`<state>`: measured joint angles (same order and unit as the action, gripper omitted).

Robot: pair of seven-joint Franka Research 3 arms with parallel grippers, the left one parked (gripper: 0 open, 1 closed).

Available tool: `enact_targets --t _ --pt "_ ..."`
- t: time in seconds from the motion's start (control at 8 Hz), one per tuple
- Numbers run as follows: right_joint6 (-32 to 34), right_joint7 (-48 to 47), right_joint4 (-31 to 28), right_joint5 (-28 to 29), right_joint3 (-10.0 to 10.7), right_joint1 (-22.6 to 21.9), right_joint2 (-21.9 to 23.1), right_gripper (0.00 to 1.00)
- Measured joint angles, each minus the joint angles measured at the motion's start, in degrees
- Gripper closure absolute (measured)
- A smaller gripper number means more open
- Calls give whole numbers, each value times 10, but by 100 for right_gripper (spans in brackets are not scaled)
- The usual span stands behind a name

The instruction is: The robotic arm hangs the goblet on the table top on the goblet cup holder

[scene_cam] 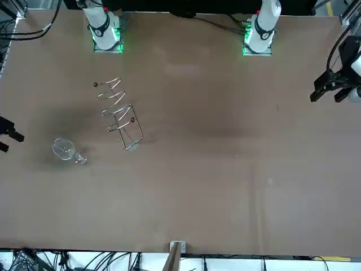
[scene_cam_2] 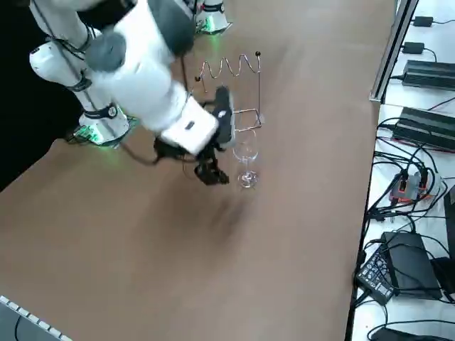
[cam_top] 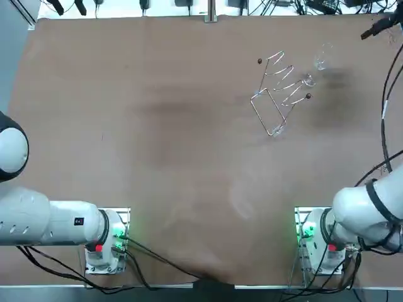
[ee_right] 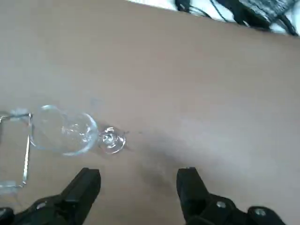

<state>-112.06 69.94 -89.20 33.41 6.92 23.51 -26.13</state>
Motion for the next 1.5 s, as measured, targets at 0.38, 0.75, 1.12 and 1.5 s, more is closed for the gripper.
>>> enact_targets --t 0.38,0.75,1.12,1.5 --pt "2 231 1 108 0 32 -67 0" --pt "49 371 0 195 -1 58 -113 1" --pt "93 521 1 281 -1 76 -178 1" --pt "157 627 1 347 -2 76 -225 3"
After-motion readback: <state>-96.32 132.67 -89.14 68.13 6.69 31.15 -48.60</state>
